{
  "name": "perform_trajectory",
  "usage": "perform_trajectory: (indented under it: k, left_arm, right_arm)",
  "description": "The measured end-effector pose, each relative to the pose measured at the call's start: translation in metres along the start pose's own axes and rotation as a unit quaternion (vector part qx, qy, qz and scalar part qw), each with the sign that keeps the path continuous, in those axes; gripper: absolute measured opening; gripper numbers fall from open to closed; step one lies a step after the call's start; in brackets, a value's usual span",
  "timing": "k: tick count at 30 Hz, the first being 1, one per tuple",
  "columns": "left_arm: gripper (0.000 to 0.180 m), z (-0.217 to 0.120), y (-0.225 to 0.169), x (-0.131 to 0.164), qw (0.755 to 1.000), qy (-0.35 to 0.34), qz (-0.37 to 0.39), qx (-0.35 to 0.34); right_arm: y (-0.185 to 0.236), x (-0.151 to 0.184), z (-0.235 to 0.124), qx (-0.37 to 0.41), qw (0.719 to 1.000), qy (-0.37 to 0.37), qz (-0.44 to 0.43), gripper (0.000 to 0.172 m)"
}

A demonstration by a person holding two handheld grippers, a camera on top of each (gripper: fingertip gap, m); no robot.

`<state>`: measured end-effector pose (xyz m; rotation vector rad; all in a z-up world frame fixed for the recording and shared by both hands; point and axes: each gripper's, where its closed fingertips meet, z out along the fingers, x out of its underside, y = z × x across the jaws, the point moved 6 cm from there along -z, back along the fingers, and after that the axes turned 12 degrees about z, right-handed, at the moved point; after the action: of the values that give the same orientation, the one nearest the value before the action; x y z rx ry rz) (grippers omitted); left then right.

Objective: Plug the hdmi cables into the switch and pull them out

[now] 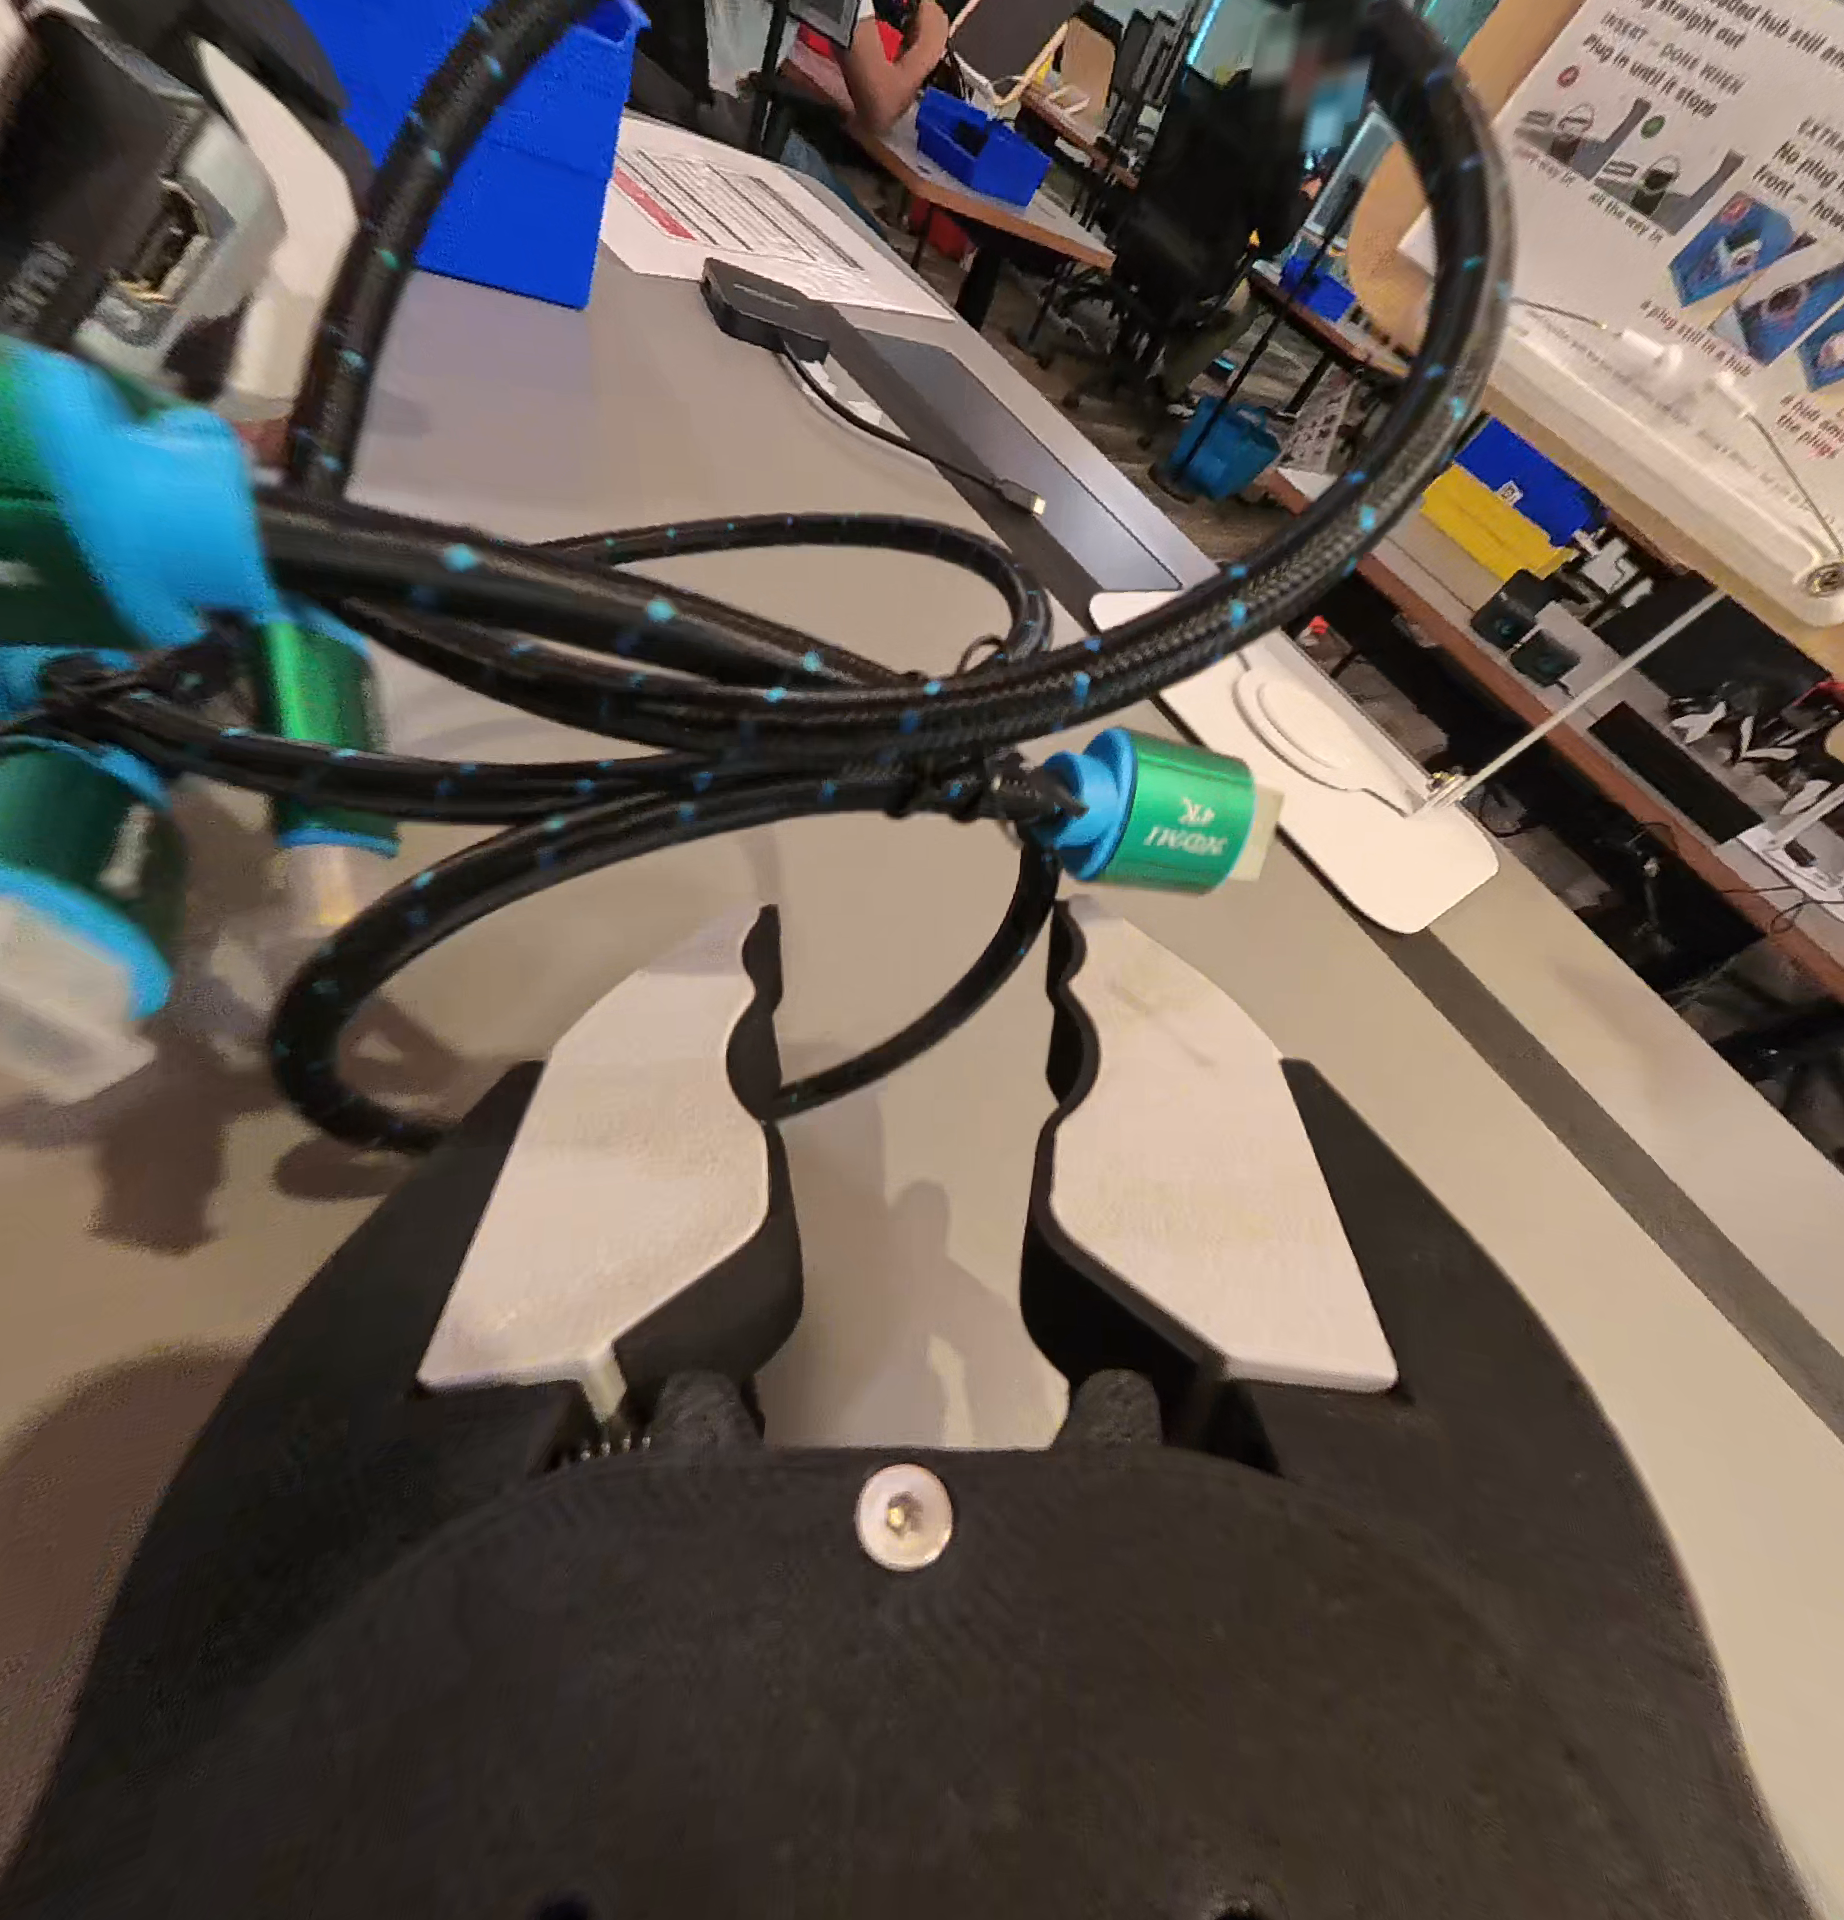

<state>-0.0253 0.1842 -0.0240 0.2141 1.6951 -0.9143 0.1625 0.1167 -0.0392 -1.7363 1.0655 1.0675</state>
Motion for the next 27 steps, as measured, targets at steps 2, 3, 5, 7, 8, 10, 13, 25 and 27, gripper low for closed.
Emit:
perform_trajectory:
  k: [2, 3, 5, 7, 8, 10, 13, 25, 27]
  left_arm:
    - [0.025, 0.002, -0.004, 0.000, 1.000, 0.005, 0.006, 0.011]
    - [0.025, 0.003, -0.006, 0.000, 1.000, 0.007, 0.010, 0.017]
    - [0.025, 0.005, -0.010, -0.001, 0.999, 0.011, 0.020, 0.024]
    - [0.025, 0.004, -0.011, -0.002, 0.999, 0.012, 0.029, 0.022]
    - [0.025, 0.004, -0.011, -0.002, 0.999, 0.012, 0.030, 0.018]
    - [0.025, 0.001, -0.010, -0.004, 0.999, 0.006, 0.029, 0.011]
    - [0.025, 0.000, -0.006, -0.004, 0.999, 0.009, 0.031, -0.011]
    - [0.025, 0.000, -0.010, -0.008, 0.998, 0.004, 0.064, -0.010]
    - [0.024, -0.001, -0.009, -0.007, 0.998, 0.008, 0.060, -0.014]
  right_arm:
    - [-0.002, -0.002, 0.006, 0.005, 1.000, -0.003, 0.006, 0.051]
    - [-0.002, -0.002, 0.009, 0.003, 1.000, -0.002, 0.009, 0.051]
    - [-0.004, -0.004, 0.011, 0.007, 1.000, -0.010, 0.011, 0.031]
    - [-0.013, -0.006, 0.008, 0.039, 0.999, -0.014, 0.018, 0.000]
    - [-0.018, -0.006, 0.006, 0.049, 0.998, -0.009, 0.034, 0.000]
    - [-0.029, -0.004, 0.001, 0.056, 0.995, 0.005, 0.080, 0.000]
    - [-0.044, 0.000, -0.006, 0.075, 0.985, 0.023, 0.154, 0.000]
    - [-0.080, 0.014, -0.036, 0.215, 0.934, 0.060, 0.280, 0.000]
    - [-0.083, 0.002, -0.046, 0.244, 0.930, 0.035, 0.272, 0.000]
